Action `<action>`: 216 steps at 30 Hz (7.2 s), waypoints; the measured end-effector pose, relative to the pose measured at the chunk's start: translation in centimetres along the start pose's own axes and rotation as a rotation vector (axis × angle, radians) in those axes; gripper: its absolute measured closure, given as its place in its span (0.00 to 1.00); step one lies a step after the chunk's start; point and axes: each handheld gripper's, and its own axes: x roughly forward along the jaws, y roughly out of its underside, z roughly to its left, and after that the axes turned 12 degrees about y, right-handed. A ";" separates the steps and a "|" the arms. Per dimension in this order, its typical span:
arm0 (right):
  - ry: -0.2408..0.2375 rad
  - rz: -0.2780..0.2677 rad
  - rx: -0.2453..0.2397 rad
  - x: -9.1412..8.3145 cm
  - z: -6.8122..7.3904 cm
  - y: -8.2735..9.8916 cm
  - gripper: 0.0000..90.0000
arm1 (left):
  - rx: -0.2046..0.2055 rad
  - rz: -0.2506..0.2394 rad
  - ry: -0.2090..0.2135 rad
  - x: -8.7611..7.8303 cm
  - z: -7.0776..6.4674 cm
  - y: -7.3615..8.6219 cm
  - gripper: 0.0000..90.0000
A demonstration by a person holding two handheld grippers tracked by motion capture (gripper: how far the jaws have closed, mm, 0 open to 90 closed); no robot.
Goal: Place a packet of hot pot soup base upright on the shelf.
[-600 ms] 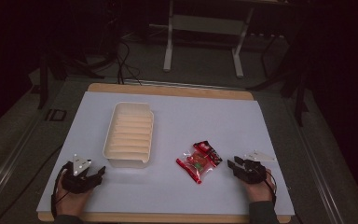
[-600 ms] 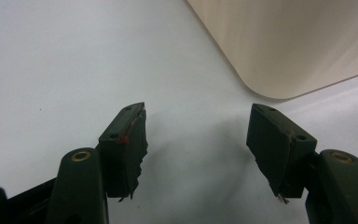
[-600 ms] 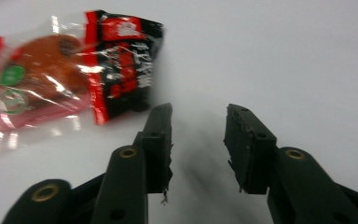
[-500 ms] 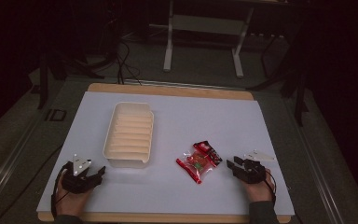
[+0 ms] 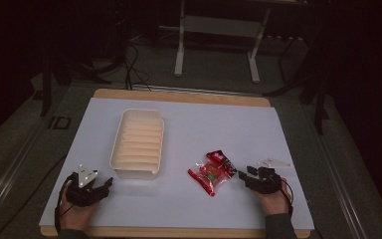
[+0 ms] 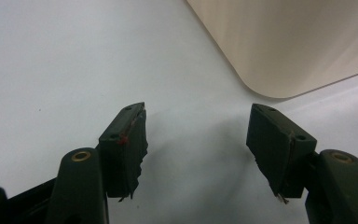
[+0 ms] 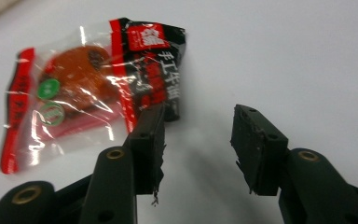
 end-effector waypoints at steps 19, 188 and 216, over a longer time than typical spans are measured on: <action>-0.083 0.071 0.068 2.1 0.8 -1.4 0.57 | 0.001 -0.001 -0.003 0.0 -0.1 0.0 0.42; -0.280 -0.191 -0.264 0.9 11.6 -17.9 0.99 | 0.008 0.002 0.002 0.0 -0.1 0.0 0.42; -0.296 -0.209 -0.343 2.5 14.0 -19.3 0.99 | 0.005 -0.001 0.003 0.0 -0.1 0.0 0.42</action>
